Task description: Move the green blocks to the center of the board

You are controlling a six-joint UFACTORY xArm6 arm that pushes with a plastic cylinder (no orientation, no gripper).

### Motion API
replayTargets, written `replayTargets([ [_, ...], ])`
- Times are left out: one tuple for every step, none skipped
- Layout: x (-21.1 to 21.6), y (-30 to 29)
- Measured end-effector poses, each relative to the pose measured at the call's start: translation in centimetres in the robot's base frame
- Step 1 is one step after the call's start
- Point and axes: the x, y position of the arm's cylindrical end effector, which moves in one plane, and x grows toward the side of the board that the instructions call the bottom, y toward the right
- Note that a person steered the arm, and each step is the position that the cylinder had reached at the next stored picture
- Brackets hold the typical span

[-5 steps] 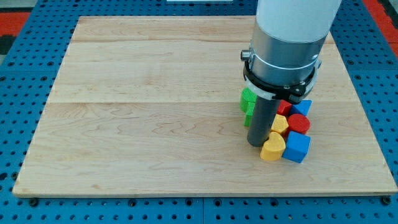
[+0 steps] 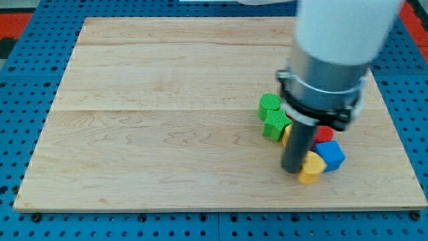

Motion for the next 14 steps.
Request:
replayTargets([
  [4.8, 1.2],
  [4.1, 3.0],
  [3.9, 3.8],
  [0.8, 4.1],
  [2.8, 3.5],
  [2.7, 5.7],
  [0.5, 2.6],
  [-2.7, 1.1],
  [-3.8, 0.2],
  [-5.7, -0.1],
  [-4.8, -4.1],
  [-6.7, -5.1],
  [-11.3, -5.1],
  [-16.7, -5.1],
])
